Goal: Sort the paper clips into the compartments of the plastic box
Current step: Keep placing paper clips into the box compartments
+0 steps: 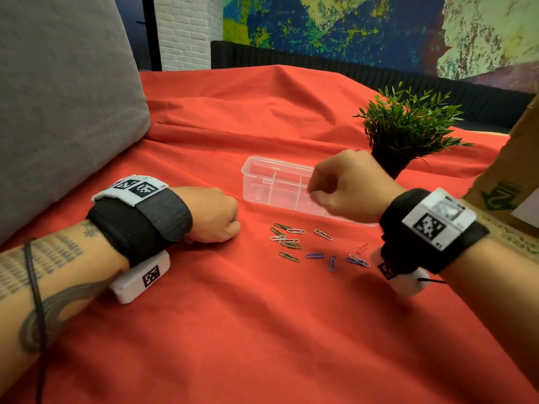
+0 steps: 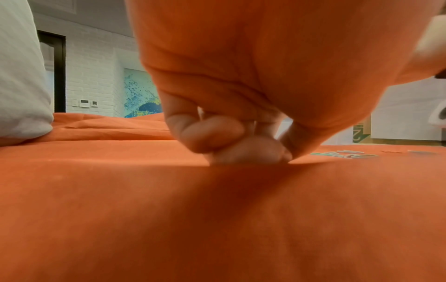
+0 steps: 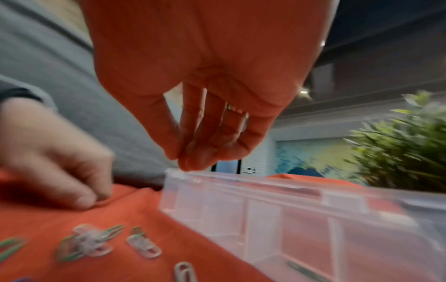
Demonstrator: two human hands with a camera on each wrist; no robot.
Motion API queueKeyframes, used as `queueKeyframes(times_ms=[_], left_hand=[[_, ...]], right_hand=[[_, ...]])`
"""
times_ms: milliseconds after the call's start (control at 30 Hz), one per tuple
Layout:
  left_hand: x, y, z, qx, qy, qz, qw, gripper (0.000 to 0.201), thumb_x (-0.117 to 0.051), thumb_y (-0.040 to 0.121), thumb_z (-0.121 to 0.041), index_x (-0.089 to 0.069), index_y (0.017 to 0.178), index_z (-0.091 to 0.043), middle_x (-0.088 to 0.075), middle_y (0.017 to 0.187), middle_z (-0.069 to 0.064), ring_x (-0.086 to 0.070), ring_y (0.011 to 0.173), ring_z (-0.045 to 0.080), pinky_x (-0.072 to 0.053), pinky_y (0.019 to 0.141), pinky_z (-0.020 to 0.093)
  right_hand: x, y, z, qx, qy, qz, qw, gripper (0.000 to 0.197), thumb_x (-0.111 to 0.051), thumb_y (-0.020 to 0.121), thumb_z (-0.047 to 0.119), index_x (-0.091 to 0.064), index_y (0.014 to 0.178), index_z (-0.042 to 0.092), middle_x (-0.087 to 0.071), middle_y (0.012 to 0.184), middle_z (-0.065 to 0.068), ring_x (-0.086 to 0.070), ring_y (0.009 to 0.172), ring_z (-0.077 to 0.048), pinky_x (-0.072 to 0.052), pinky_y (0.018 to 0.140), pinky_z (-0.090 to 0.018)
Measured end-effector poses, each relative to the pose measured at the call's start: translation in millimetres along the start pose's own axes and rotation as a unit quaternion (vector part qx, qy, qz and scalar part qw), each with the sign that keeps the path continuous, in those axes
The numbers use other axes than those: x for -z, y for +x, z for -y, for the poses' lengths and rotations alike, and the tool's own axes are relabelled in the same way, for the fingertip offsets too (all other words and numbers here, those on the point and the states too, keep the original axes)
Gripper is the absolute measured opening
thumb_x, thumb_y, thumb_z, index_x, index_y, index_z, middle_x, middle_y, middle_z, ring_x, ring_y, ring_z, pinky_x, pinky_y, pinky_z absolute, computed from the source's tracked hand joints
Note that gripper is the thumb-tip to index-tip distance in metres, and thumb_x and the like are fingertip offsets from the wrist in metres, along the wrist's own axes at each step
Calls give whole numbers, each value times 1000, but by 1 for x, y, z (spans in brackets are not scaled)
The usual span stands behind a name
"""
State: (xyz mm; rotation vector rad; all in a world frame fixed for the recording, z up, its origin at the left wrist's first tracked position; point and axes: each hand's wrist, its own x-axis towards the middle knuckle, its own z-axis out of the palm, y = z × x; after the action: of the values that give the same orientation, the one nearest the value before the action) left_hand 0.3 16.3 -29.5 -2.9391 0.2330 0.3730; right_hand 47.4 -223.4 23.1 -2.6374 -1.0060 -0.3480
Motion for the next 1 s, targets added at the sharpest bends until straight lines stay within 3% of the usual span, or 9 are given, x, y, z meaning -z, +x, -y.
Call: queueKeyframes(times_ms=[100,267,333,567,767,900,1000], left_hand=[[0,0,0,2,1,-2,1000,44,-40,104,-36,-61,75,-11,-80,83,18,-71,76,36,-52,73,32],[-1,-1,2,3,3,-12,1000,44,-41,103,-38,-58,72,-12,-79,87,17,-74,84,37,-59,80,36],[-1,-1,2,5,7,-13,1000,45,-41,103,-38,-56,71,-12,-76,83,14,-73,83,37,-59,81,36],[0,0,2,5,0,-10,1000,46,-40,103,-39,-56,69,-12,-71,70,10,-76,81,38,-61,79,37],[0,-2,1,10,6,-15,1000,43,-40,103,-39,-57,74,-13,-79,92,18,-70,83,37,-59,83,37],[0,-3,2,9,3,-10,1000,45,-39,103,-40,-60,74,-12,-79,86,17,-76,82,38,-62,84,40],[1,-3,1,9,5,-6,1000,45,-39,103,-39,-62,76,-11,-79,82,15,-77,82,38,-62,83,39]], right_hand=[[-14,-12,27,66,-41,104,992,14,-63,74,16,-76,79,20,-70,68,8,-64,67,-13,-53,68,-27],[-30,-19,45,80,-51,217,971,20,-68,77,24,-75,96,26,-73,88,9,-64,84,-15,-57,77,-32],[-32,-21,48,86,-65,220,970,26,-66,77,22,-74,100,27,-72,90,8,-65,91,-17,-58,77,-34],[-37,-20,48,80,-76,233,966,38,-61,73,8,-69,105,26,-67,89,5,-64,88,-22,-57,67,-33],[-34,-20,41,71,-53,206,975,27,-61,76,11,-71,95,26,-63,76,10,-64,81,-20,-59,71,-37],[-24,-20,30,55,-19,165,985,29,-57,79,7,-78,91,23,-72,76,7,-60,73,-14,-53,71,-26],[-12,-14,17,29,1,127,991,20,-67,79,9,-79,83,24,-67,65,12,-62,66,-5,-48,67,-20]])
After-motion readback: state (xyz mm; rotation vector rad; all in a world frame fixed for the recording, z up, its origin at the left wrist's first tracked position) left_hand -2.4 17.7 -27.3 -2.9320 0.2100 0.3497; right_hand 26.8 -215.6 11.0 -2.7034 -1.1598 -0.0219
